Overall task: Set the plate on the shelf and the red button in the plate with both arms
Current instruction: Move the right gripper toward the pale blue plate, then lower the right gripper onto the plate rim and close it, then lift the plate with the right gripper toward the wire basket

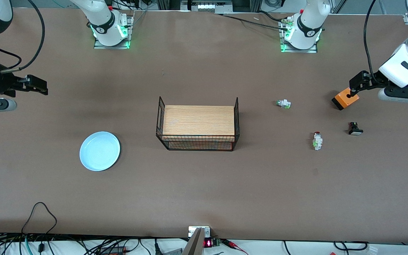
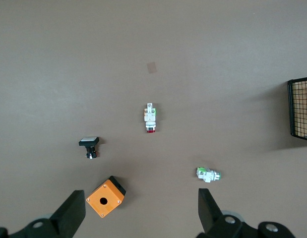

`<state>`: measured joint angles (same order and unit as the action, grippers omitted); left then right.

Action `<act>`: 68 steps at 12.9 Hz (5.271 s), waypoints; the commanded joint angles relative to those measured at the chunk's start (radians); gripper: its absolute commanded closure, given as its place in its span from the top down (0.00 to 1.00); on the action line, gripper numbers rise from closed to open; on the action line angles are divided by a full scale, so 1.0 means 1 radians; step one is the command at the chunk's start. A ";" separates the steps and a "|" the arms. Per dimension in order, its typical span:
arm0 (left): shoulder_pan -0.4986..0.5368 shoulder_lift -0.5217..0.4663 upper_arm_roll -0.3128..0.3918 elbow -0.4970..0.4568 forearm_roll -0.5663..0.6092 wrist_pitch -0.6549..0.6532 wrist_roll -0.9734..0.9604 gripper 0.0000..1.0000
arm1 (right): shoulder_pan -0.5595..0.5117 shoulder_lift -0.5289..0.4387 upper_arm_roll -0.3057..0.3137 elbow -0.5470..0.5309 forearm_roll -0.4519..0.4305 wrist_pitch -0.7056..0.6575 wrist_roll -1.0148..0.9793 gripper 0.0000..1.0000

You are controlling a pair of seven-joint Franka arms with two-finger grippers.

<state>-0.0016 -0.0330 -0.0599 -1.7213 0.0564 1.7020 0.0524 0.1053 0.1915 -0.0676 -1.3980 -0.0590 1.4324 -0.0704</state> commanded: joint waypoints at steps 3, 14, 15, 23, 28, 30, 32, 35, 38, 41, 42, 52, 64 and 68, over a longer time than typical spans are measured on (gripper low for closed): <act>0.003 0.011 -0.012 0.026 0.020 -0.010 0.001 1.00 | -0.022 0.062 -0.004 0.030 -0.005 0.016 0.007 1.00; 0.003 0.012 -0.012 0.026 0.019 -0.015 -0.005 1.00 | -0.088 0.273 -0.011 -0.005 0.073 0.311 0.167 1.00; 0.005 0.012 -0.011 0.026 0.019 -0.015 -0.005 1.00 | -0.088 0.287 -0.009 -0.010 0.082 0.319 0.190 1.00; 0.003 0.013 -0.011 0.028 0.020 -0.012 -0.006 1.00 | -0.199 0.420 0.078 -0.062 0.223 0.493 0.232 1.00; 0.000 0.036 -0.012 0.057 0.020 -0.008 -0.003 1.00 | -0.223 0.488 0.106 -0.070 0.206 0.589 0.218 1.00; 0.000 0.036 -0.012 0.057 0.019 -0.012 -0.005 1.00 | -0.246 0.520 0.107 -0.070 0.208 0.611 0.144 1.00; 0.002 0.035 -0.011 0.057 0.019 -0.012 0.003 1.00 | -0.253 0.523 0.107 -0.097 0.209 0.648 0.100 1.00; 0.002 0.035 -0.012 0.057 0.019 -0.013 0.001 1.00 | -0.242 0.543 0.107 -0.111 0.208 0.695 0.090 1.00; -0.006 0.031 -0.023 0.060 0.019 -0.018 -0.009 1.00 | -0.225 0.549 0.107 -0.162 0.197 0.796 0.089 1.00; 0.000 0.033 -0.021 0.060 0.019 -0.018 0.000 1.00 | -0.223 0.575 0.107 -0.197 0.199 0.881 0.069 0.99; 0.003 0.033 -0.021 0.060 0.019 -0.018 0.000 1.00 | -0.223 0.574 0.107 -0.199 0.199 0.881 0.069 0.95; 0.008 0.035 -0.017 0.059 0.017 -0.016 0.003 1.00 | -0.220 0.568 0.100 -0.213 0.206 0.855 0.077 0.39; 0.009 0.036 -0.015 0.059 0.017 -0.016 0.003 1.00 | -0.202 0.487 0.095 -0.196 0.212 0.735 0.078 0.00; 0.009 0.036 -0.015 0.059 0.017 -0.016 0.003 1.00 | -0.184 0.412 0.094 -0.194 0.209 0.677 0.081 0.00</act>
<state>0.0024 -0.0128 -0.0715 -1.6942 0.0566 1.7037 0.0523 -0.0839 0.6539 0.0301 -1.5796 0.1470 2.1498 0.0136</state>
